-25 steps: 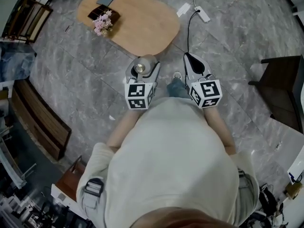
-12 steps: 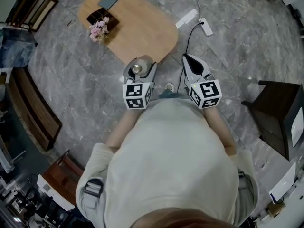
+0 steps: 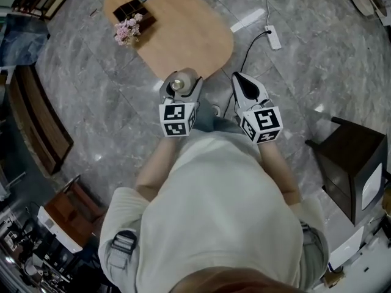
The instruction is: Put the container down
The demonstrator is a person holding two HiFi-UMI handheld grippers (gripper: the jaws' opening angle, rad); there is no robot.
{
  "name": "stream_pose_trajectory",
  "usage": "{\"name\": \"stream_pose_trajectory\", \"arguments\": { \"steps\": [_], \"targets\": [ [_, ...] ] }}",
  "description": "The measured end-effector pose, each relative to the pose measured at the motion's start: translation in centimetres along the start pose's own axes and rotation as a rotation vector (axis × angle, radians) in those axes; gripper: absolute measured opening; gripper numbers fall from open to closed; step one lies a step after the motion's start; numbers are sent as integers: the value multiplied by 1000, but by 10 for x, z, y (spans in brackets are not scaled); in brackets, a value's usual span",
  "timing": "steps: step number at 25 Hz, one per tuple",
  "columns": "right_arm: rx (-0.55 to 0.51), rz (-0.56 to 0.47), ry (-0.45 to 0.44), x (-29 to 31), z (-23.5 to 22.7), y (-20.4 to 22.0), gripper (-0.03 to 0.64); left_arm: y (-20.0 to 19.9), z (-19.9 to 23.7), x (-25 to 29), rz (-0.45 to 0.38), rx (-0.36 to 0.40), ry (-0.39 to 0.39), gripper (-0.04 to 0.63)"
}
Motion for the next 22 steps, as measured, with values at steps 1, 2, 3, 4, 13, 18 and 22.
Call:
{"name": "stream_pose_trajectory", "arguments": {
  "steps": [1, 2, 3, 4, 13, 18, 22],
  "targets": [
    [9, 10, -10, 6, -1, 3, 2, 1, 3, 6, 8, 1, -4, 345],
    [18, 21, -20, 12, -2, 6, 2, 3, 6, 12, 18, 0, -8, 345],
    [26, 32, -28, 18, -3, 9, 2, 5, 8, 19, 28, -3, -11, 345],
    [34, 43, -34, 23, -5, 12, 2, 8, 11, 26, 38, -5, -13, 345],
    [67, 157, -40, 85, -40, 36, 2, 34, 38, 120, 107, 10, -16, 345],
    [91, 218, -41, 125, -67, 48, 2, 62, 58, 181, 168, 29, -21, 345],
    [114, 253, -36, 160, -88, 60, 2, 77, 78, 229, 203, 51, -37, 345]
  ]
}}
Point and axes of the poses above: the fingertips, and each gripper's own axes: x forward along the fingers, z to its left, y out of its underside, the point moved 6 cm from there along -x, backward along the fingers, and after that the axes turned 9 degrees about -y, right-handed, at the moved point
